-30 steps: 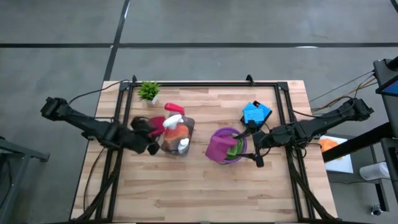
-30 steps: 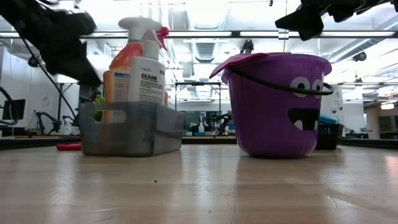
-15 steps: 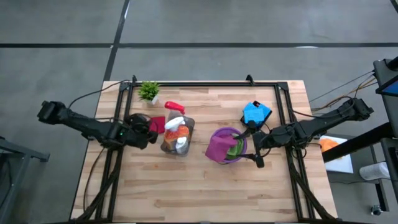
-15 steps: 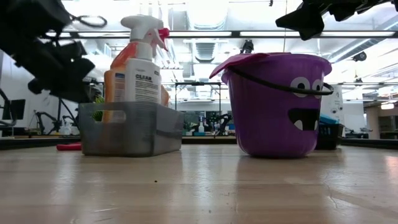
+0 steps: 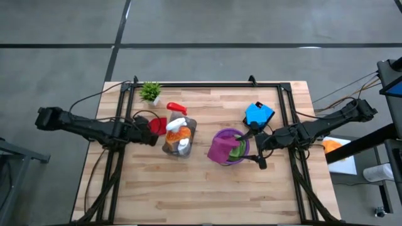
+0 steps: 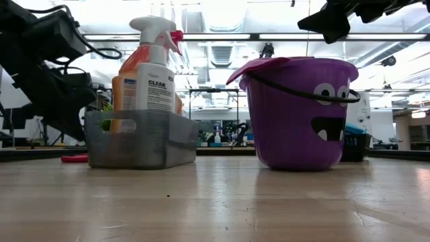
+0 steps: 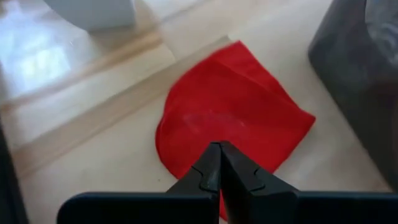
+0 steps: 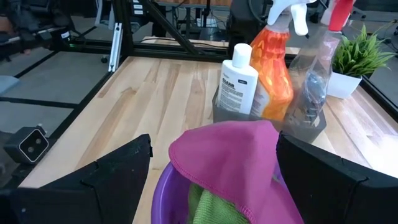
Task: Pick & Place Kitchen Items
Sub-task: Put the red microfiber cloth into the purple bucket
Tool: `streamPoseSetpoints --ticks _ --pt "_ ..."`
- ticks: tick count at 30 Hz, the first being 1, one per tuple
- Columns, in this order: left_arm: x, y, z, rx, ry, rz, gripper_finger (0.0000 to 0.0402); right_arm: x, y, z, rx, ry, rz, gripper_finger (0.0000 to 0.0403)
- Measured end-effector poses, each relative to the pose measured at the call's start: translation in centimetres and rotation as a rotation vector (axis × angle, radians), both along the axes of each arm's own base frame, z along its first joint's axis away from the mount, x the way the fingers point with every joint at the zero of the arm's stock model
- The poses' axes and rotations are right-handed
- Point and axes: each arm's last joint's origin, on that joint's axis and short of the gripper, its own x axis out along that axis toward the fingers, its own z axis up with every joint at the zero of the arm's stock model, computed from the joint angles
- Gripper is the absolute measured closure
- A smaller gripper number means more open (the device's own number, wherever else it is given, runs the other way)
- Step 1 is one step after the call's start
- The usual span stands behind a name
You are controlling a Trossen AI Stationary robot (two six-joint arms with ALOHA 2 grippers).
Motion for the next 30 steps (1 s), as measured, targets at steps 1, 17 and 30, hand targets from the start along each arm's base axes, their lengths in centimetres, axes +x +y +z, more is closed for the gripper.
streamPoseSetpoints --ticks 1,17,30 --pt "0.0 0.0 -0.2 -0.011 0.0 -0.002 0.0396 0.0 0.0 0.0 0.0 0.0 0.0 0.0064" --pt "0.6 0.0 -2.0 -0.101 0.095 -0.015 0.0396 0.0 0.0 0.1 0.001 -0.005 0.0 0.0064" --pt "1.1 -1.3 -1.8 -0.362 0.296 -0.133 0.0396 0.0 0.0 0.1 0.001 -0.005 0.0 0.0064"
